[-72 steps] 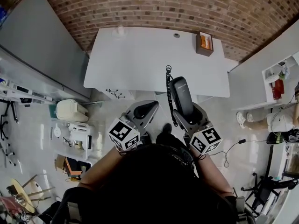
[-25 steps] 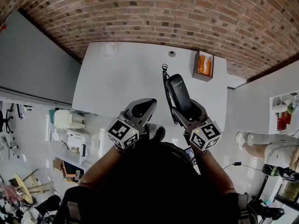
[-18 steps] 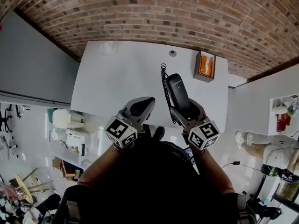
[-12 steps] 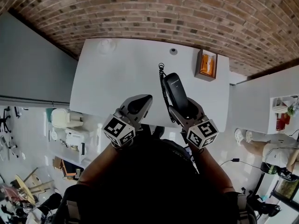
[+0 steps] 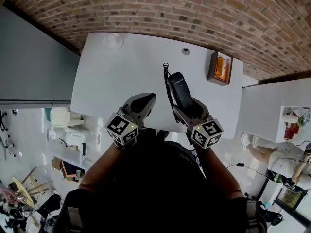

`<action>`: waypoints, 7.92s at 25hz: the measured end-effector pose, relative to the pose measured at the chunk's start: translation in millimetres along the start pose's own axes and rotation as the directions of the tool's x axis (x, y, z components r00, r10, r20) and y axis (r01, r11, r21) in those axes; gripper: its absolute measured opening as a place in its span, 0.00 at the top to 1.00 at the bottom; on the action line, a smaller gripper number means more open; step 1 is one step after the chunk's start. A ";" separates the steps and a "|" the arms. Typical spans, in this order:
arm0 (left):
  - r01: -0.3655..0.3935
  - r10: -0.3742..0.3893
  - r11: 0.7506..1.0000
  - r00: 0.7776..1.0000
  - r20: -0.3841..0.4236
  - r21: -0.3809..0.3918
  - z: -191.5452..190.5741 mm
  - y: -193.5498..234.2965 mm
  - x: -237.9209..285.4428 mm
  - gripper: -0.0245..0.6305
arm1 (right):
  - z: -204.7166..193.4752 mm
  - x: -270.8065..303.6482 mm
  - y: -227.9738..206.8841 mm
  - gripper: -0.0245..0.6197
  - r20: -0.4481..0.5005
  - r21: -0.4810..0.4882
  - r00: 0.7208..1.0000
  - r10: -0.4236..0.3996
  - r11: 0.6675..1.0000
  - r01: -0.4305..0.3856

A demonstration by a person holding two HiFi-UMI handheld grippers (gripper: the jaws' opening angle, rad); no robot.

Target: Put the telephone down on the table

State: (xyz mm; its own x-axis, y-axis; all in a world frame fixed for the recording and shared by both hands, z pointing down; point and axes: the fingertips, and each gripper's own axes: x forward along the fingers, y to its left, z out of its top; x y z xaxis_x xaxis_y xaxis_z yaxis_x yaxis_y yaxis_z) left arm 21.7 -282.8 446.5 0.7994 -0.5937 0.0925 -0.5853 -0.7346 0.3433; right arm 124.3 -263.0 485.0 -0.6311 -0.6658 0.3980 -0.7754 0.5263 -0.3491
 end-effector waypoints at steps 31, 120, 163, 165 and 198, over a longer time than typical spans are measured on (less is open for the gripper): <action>0.002 -0.003 1.000 0.995 -0.103 -0.013 -63.3 63.0 1.1 0.95 | -89.8 94.5 -36.9 0.53 -0.157 0.032 0.987 -0.026 0.999 0.031; 0.015 -0.038 0.993 0.980 -0.196 -0.117 -114.9 91.3 8.0 0.95 | -244.6 154.1 -112.2 0.53 -0.416 -0.140 0.899 -0.138 0.986 0.087; 0.079 -0.078 0.997 0.996 -0.051 0.018 -59.7 -68.8 16.6 0.95 | -68.9 -29.4 -7.4 0.84 0.055 -0.249 0.998 0.023 0.969 -0.008; 0.071 -0.070 0.997 0.997 -0.037 0.016 -54.5 -76.1 16.1 0.95 | -56.9 -42.5 0.1 0.90 0.081 -0.263 0.995 0.054 0.964 -0.031; 0.046 -0.047 0.997 0.999 0.020 0.062 -30.9 -87.9 -148.3 0.95 | -37.9 -70.8 133.9 0.94 0.211 -0.277 0.977 0.040 0.961 0.021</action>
State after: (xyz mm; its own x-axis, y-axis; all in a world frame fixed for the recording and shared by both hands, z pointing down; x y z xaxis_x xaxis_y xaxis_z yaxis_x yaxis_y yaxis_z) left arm -41.2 -120.1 431.5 0.8230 -0.5651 0.0575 -0.5556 -0.7798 0.2885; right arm 64.3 -125.4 442.3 -0.6422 -0.7411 0.1959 -0.7644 0.6382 -0.0918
